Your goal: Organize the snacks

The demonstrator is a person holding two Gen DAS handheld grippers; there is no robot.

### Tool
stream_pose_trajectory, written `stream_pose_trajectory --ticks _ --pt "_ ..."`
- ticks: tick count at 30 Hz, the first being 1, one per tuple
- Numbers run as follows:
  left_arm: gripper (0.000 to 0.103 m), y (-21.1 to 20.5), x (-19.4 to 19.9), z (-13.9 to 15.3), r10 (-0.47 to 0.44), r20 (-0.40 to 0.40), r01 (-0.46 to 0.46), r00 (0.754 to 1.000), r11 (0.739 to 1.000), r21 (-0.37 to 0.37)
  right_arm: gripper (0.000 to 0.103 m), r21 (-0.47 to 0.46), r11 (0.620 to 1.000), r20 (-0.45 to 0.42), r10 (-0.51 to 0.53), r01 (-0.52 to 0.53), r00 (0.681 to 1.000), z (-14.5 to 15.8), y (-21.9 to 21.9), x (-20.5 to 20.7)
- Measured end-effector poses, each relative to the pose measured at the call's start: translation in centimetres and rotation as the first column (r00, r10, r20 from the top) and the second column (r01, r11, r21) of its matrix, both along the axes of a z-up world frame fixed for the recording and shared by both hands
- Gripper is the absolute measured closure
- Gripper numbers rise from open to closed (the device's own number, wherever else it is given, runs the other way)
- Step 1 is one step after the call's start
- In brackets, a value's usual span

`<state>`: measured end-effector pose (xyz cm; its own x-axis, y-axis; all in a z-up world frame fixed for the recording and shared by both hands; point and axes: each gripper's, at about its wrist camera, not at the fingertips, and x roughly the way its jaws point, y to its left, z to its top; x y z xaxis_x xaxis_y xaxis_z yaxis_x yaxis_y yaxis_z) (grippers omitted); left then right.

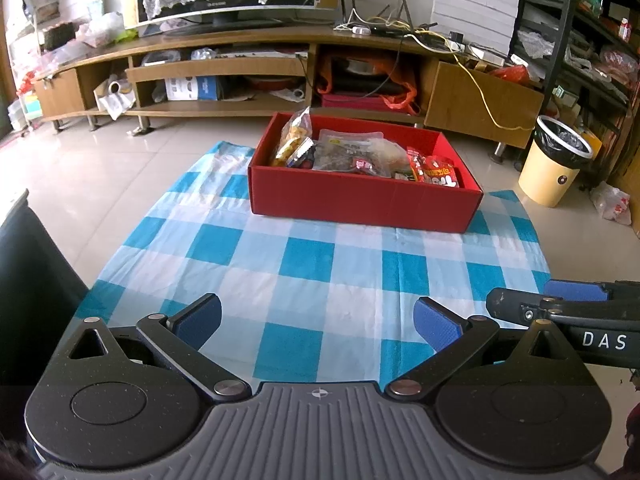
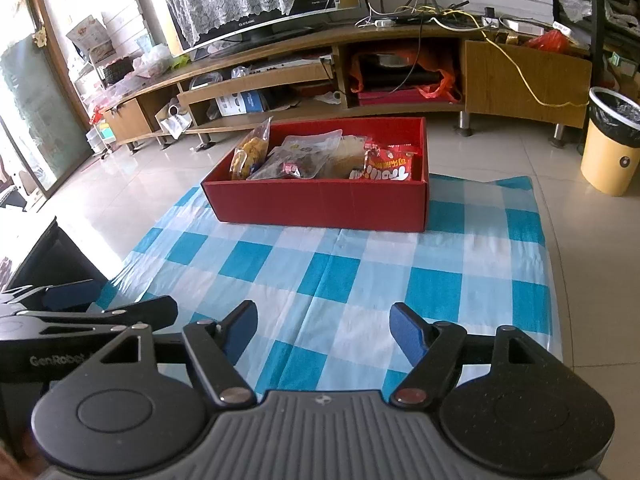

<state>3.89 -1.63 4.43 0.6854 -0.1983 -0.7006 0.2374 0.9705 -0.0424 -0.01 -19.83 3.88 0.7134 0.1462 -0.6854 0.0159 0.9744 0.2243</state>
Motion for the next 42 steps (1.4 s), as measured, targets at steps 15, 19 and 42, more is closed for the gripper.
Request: stream_pose_trajectory --ticks 15,19,42 --pt "0.0 0.1 0.1 -0.4 0.012 -0.026 -0.012 1.0 1.0 0.002 0.029 -0.004 1.0 -0.016 0.001 -0.001 1.0 -0.1 0.0 0.3" --pt "0.0 0.2 0.3 -0.6 0.017 -0.035 -0.017 0.999 1.0 -0.001 0.029 -0.006 1.0 -0.026 0.001 -0.002 1.0 -0.4 -0.1 0.5" --pt "0.0 -0.1 0.4 -1.4 0.013 -0.067 -0.012 0.998 1.0 0.019 0.023 -0.008 1.0 -0.042 0.01 -0.01 0.999 -0.8 -0.2 0.7"
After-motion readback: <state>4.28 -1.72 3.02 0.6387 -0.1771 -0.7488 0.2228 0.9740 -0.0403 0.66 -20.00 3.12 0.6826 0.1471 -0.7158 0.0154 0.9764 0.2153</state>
